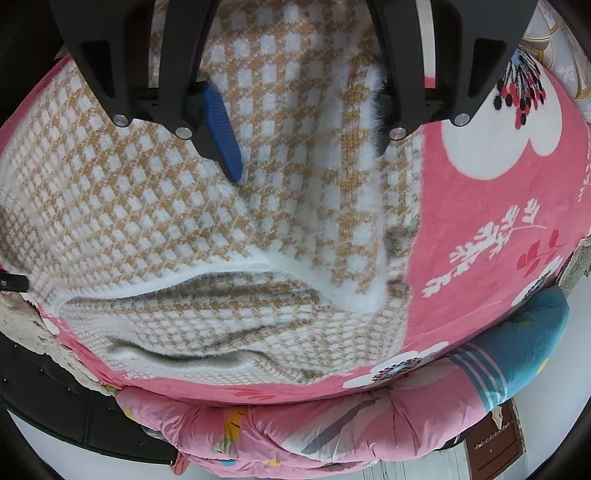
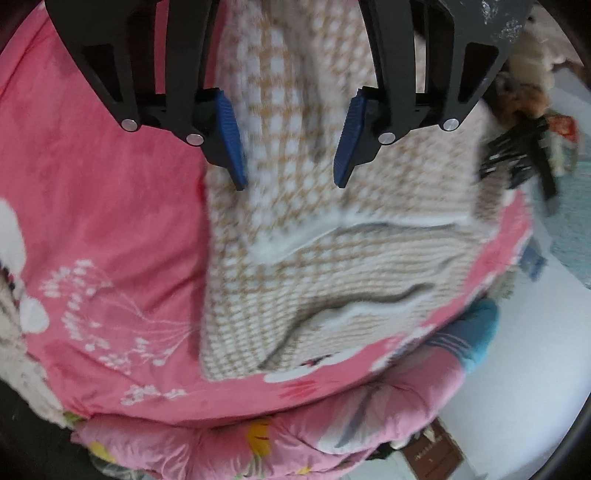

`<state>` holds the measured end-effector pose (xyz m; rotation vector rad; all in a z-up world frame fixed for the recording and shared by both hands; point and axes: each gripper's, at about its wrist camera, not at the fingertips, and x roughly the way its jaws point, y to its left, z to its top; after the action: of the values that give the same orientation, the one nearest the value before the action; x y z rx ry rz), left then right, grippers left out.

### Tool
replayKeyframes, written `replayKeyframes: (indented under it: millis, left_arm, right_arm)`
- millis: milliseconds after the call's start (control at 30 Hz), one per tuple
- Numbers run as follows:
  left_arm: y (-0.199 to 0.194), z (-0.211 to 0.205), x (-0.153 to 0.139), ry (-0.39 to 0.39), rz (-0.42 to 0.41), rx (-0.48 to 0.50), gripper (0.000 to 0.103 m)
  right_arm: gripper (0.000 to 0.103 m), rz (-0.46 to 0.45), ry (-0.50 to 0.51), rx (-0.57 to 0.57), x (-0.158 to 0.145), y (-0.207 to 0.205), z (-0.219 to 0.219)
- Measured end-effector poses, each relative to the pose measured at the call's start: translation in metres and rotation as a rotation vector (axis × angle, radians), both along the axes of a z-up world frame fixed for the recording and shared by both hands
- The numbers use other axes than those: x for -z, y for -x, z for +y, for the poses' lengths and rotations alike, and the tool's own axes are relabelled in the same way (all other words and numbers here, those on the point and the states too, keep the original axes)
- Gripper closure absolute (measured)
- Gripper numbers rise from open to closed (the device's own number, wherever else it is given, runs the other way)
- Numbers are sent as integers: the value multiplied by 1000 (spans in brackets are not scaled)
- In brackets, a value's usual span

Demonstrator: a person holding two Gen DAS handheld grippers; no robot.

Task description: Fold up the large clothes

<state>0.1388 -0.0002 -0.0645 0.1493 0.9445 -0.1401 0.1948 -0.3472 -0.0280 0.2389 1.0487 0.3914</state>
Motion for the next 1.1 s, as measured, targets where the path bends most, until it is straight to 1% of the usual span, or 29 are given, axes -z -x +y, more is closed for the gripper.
replayKeyframes:
  millis: [67, 133, 200, 267, 333, 400, 500, 600, 667, 833, 933, 967, 1067, 1100]
  left_arm:
    - [0, 0, 0, -2, 1, 0, 47]
    - [0, 0, -1, -4, 4, 1, 47]
    - [0, -1, 0, 1, 7, -6, 47]
    - [1, -2, 0, -4, 0, -10, 46]
    - [3, -3, 0, -11, -2, -10, 46]
    - [4, -5, 0, -21, -5, -11, 46]
    - [4, -5, -1, -19, -3, -15, 46]
    - [4, -5, 0, -24, -5, -13, 46]
    - [4, -5, 0, -24, -5, -13, 46]
    - [4, -7, -1, -28, -5, -13, 46]
    - [4, -5, 0, -29, -7, -11, 46]
    - [4, -6, 0, -26, -6, -10, 46]
    - [4, -6, -1, -25, -4, -10, 46]
    - [3, -6, -1, -27, -5, -11, 46]
  right_arm:
    - [58, 17, -38, -27, -1, 3, -4]
    - [57, 37, -38, -19, 2, -7, -8]
    - [57, 56, -76, -8, 7, -22, -13]
    - [56, 99, -142, 0, 17, -38, -20]
    - [54, 174, -199, -1, 29, -51, -23]
    - [54, 217, -231, -18, 32, -48, -28]
    - [54, 247, -267, -59, 24, -26, -35]
    - [54, 267, -267, -92, 19, -11, -39]
    - [54, 286, -245, -83, 22, -8, -37]
    - [57, 284, -234, -49, 28, -31, -25]
    - [60, 282, -234, -19, 30, -44, -31]
    - [63, 286, -239, -9, 30, -46, -33]
    - [69, 294, -242, -2, 32, -46, -37]
    - [69, 298, -238, -13, 32, -43, -38]
